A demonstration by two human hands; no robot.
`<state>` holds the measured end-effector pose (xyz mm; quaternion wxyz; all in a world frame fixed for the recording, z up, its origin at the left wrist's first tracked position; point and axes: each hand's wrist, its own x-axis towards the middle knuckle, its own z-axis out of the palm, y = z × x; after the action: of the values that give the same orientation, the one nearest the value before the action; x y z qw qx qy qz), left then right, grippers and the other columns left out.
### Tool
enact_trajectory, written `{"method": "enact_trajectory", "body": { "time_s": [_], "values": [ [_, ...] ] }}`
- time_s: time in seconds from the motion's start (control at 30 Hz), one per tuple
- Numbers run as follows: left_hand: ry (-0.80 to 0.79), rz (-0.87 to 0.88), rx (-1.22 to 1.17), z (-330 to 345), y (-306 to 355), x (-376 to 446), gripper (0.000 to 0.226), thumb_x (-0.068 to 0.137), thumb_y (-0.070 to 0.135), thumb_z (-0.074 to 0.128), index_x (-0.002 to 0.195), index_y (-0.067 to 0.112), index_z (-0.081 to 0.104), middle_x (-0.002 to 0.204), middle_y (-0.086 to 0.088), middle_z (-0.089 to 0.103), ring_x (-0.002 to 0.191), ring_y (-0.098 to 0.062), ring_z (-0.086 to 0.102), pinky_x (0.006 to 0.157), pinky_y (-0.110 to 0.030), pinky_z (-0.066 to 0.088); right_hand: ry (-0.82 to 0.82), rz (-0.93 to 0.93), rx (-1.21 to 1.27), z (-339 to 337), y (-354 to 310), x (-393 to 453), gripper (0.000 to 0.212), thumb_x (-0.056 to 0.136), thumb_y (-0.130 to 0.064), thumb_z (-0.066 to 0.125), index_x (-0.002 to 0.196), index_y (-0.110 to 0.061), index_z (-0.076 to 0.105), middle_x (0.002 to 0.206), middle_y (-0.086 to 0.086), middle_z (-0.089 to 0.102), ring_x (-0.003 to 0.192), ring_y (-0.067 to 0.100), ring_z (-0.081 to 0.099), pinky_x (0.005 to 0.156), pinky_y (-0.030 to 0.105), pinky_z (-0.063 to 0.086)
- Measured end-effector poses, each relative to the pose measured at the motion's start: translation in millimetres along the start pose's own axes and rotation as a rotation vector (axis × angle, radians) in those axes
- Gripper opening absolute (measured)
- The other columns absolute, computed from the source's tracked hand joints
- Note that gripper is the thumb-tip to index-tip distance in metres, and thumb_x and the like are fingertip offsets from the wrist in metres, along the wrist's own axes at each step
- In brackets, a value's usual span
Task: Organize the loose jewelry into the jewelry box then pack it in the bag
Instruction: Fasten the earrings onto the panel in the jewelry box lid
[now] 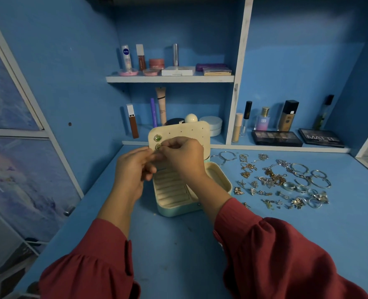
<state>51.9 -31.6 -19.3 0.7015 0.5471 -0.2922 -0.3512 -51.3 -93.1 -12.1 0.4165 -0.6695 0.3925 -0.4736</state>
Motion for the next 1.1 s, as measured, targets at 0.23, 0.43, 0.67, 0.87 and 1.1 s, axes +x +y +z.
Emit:
{"method": "enact_trajectory", "body": {
  "time_s": [0.23,0.43,0.67,0.87,1.1],
  "values": [
    [0.006,-0.16,-0.194,1.1,5.2,-3.6,0.015,0.094,0.011,0.05,0.087,0.008,0.063,0.068,-0.006,0.073,0.039,-0.002,0.047,0.033,-0.012,0.027,-0.075,0.026,-0.058,-5.6,-6.8,2.8,0.006,0.082,-0.012,0.068,0.084,-0.017,0.072,0.08,-0.008,0.066,0.072,-0.003,0.056,0.057,-0.003,0.037],
    [-0.043,-0.282,-0.338,-4.4,5.1,-0.7,0.01,0.094,0.014,0.055,0.096,0.008,0.063,0.083,-0.011,0.073,0.038,0.0,0.05,0.032,-0.007,0.029,-0.158,0.019,-0.129,-13.2,-11.9,-3.4,0.016,0.083,-0.01,0.065,0.094,-0.016,0.075,0.092,-0.008,0.069,0.087,0.005,0.061,0.074,0.009,0.044],
    [-0.127,-0.421,-0.463,-12.0,8.0,0.6,0.014,0.094,0.013,0.052,0.101,0.005,0.062,0.09,-0.02,0.073,0.035,0.0,0.048,0.032,-0.007,0.035,-0.327,-0.005,-0.355,-68.6,-16.7,-9.9,0.015,0.081,-0.007,0.067,0.088,-0.017,0.076,0.068,-0.013,0.066,0.063,0.0,0.058,0.06,0.014,0.049],
    [-0.159,-0.521,-0.459,-16.5,10.5,-1.3,0.011,0.091,0.008,0.05,0.096,0.003,0.059,0.082,-0.019,0.072,0.031,-0.001,0.045,0.03,-0.008,0.033,-0.429,0.092,-0.573,-145.3,-12.2,-7.0,0.011,0.082,-0.014,0.072,0.084,-0.024,0.076,0.075,-0.003,0.073,0.058,0.004,0.06,0.054,0.019,0.048],
    [-0.312,-0.52,-0.275,-23.9,12.6,-6.0,0.025,0.046,0.001,0.083,0.071,0.0,0.076,0.088,-0.019,0.072,0.03,-0.002,0.039,0.029,-0.007,0.03,-0.516,0.203,-0.725,-194.2,0.7,-16.0,0.007,0.076,-0.02,0.077,0.075,-0.028,0.078,0.075,-0.008,0.073,0.068,0.007,0.061,0.07,0.029,0.053]
  ]
}}
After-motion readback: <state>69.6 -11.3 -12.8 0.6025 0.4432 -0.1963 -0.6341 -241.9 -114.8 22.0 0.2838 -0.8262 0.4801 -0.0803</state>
